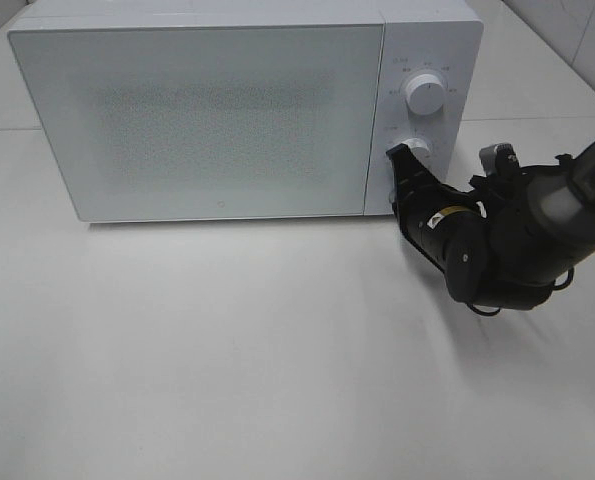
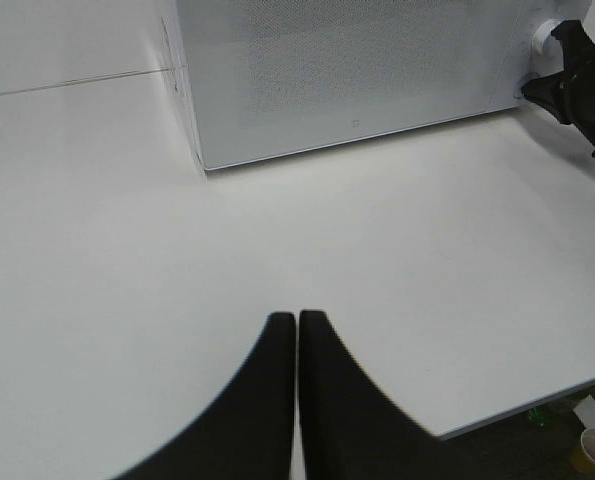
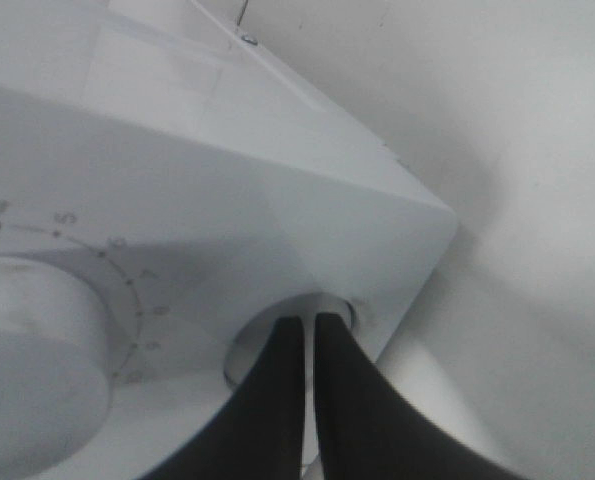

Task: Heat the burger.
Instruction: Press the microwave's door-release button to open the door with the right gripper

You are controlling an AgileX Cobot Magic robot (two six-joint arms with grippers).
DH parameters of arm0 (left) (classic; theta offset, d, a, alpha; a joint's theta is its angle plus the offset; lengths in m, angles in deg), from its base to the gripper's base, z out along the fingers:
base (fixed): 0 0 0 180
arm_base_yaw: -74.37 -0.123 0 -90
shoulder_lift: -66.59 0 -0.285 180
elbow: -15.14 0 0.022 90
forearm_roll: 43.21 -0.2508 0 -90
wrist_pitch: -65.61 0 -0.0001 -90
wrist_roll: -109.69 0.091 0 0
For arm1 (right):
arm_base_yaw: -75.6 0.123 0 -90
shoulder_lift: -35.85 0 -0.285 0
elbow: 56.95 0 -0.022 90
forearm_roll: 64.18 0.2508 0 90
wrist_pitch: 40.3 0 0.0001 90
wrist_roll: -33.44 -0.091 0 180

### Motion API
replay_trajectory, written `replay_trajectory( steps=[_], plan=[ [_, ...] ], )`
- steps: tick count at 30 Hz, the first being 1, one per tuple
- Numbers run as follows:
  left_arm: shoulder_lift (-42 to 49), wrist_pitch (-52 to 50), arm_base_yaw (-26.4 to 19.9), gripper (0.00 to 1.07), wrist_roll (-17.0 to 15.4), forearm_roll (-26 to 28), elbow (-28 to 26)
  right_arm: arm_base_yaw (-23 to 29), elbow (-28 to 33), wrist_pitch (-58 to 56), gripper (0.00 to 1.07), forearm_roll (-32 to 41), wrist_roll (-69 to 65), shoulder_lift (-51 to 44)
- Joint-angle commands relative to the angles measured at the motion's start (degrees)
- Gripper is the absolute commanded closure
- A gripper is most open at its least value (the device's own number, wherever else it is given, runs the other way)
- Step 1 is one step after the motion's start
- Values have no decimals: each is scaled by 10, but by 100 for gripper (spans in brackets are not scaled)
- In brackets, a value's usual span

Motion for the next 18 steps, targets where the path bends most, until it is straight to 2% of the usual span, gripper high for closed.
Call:
replay_trajectory(
  steps=[1, 7, 11, 18],
  plan=[
    [11, -5, 0, 106, 1, 5, 2, -3, -15, 10, 106, -14, 0, -1],
    [11, -5, 0, 106, 1, 5, 2, -3, -38, 8, 106, -6, 7, -1],
    [11, -5, 0, 106, 1, 5, 2, -3, -50, -2, 106, 25, 31, -1],
    [11, -5, 0, 106, 1, 5, 2, -30, -69, -3, 106, -20, 32, -1]
  ],
)
